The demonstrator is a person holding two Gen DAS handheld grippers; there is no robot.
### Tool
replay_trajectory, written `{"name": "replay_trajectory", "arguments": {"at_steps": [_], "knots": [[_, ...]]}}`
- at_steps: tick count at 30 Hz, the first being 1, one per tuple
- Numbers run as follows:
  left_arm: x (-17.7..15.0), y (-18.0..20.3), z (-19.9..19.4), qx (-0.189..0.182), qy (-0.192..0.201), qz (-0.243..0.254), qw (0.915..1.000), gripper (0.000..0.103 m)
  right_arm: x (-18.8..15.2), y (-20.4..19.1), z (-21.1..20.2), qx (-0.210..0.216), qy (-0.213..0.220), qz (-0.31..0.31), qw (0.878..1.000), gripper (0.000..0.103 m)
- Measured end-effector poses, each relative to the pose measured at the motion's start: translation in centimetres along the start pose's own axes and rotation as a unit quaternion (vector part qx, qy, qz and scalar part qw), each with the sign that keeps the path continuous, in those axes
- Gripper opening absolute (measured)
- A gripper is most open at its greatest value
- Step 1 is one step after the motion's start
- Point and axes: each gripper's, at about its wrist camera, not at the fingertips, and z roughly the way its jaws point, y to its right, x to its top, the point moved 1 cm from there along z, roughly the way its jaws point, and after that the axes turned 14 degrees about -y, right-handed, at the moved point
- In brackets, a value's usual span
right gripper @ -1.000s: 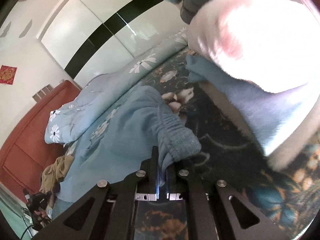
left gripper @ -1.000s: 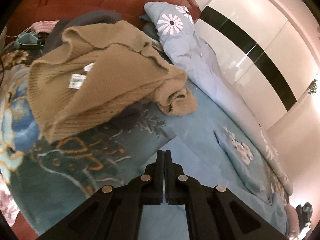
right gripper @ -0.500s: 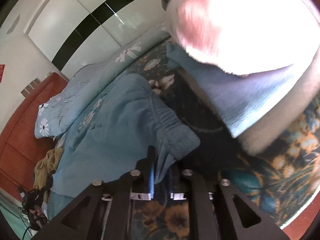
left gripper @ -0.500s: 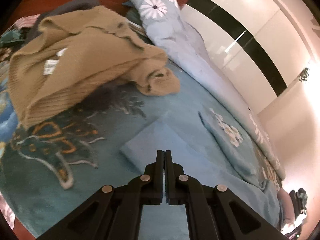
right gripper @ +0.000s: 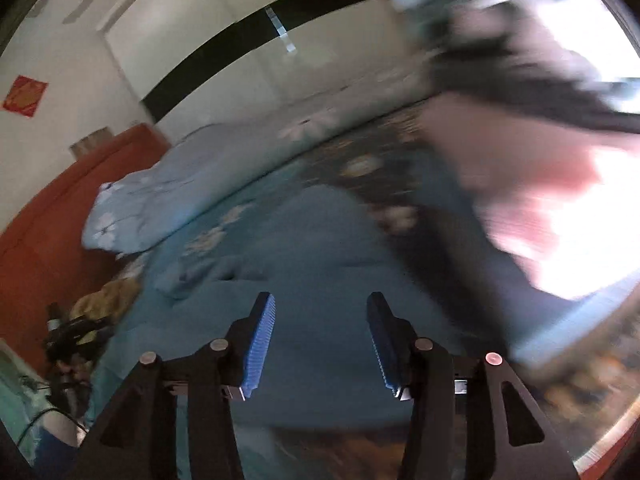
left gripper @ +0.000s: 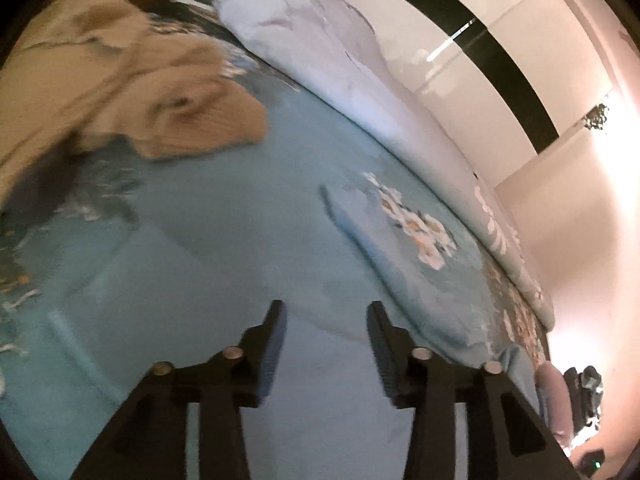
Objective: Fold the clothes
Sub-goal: 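Hold the waistband with the right gripper while the left gripper pinches the garment edge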
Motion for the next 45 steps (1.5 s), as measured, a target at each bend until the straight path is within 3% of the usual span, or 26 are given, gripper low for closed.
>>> {"name": "replay_trajectory", "arguments": {"at_steps": [6, 13, 17, 19, 20, 21, 25, 30, 34, 37, 40, 42, 44, 45], "knots": [[3.4, 2.4, 3.0, -0.011, -0.025, -0.009, 0.9996, 0.061, 3.0, 0.1, 7.0, 0.037, -0.028, 0.024, 0.999, 0.049], [7.3, 4.5, 8.2, 0.002, -0.048, -0.013, 0.9988, 0.061, 2.3, 1.4, 8.8, 0.046, -0.028, 0.048, 0.997, 0.05], [8.1, 5.0, 10.7, -0.009, -0.053, -0.022, 0.9983, 0.059, 1.8, 1.8, 8.7, 0.046, -0.029, 0.047, 0.997, 0.05], [8.2, 5.2, 11.1, -0.004, -0.038, -0.021, 0.999, 0.044, 1.7, 1.8, 8.8, 0.045, -0.029, 0.047, 0.998, 0.05], [8.3, 5.3, 11.3, 0.002, -0.032, -0.021, 0.9993, 0.017, 1.7, 1.8, 8.8, 0.044, -0.028, 0.047, 0.998, 0.05], [8.4, 5.4, 11.4, 0.009, -0.029, -0.02, 0.9993, 0.006, 1.7, 1.8, 8.9, 0.044, -0.028, 0.047, 0.998, 0.05], [9.4, 5.5, 10.6, -0.004, -0.003, -0.029, 0.9996, 0.005, 1.6, 2.1, 8.8, 0.053, -0.027, 0.051, 0.997, 0.05], [12.2, 6.8, 6.3, -0.022, 0.058, -0.022, 0.9979, 0.005, 1.6, 2.2, 8.8, 0.056, -0.027, 0.053, 0.997, 0.05], [14.8, 7.1, 2.7, -0.003, 0.1, -0.019, 0.9949, 0.005, 1.6, 2.1, 8.9, 0.054, -0.028, 0.053, 0.997, 0.05], [16.4, 7.1, 2.9, 0.036, 0.093, -0.004, 0.995, 0.005, 1.6, 2.0, 9.0, 0.054, -0.03, 0.05, 0.997, 0.05], [16.7, 6.2, 5.2, 0.074, 0.054, -0.001, 0.9958, 0.005, 1.7, 1.9, 9.0, 0.053, -0.032, 0.048, 0.997, 0.05], [16.7, 5.0, 6.4, 0.064, 0.035, -0.009, 0.9973, 0.008, 1.7, 1.9, 9.0, 0.051, -0.032, 0.049, 0.997, 0.05], [16.6, 3.7, 6.4, 0.034, 0.041, -0.02, 0.9984, 0.012, 1.7, 1.9, 9.1, 0.049, -0.033, 0.048, 0.997, 0.05], [16.5, 3.0, 6.2, 0.02, 0.045, -0.028, 0.9984, 0.024, 1.7, 1.9, 9.1, 0.048, -0.033, 0.048, 0.997, 0.05]]}}
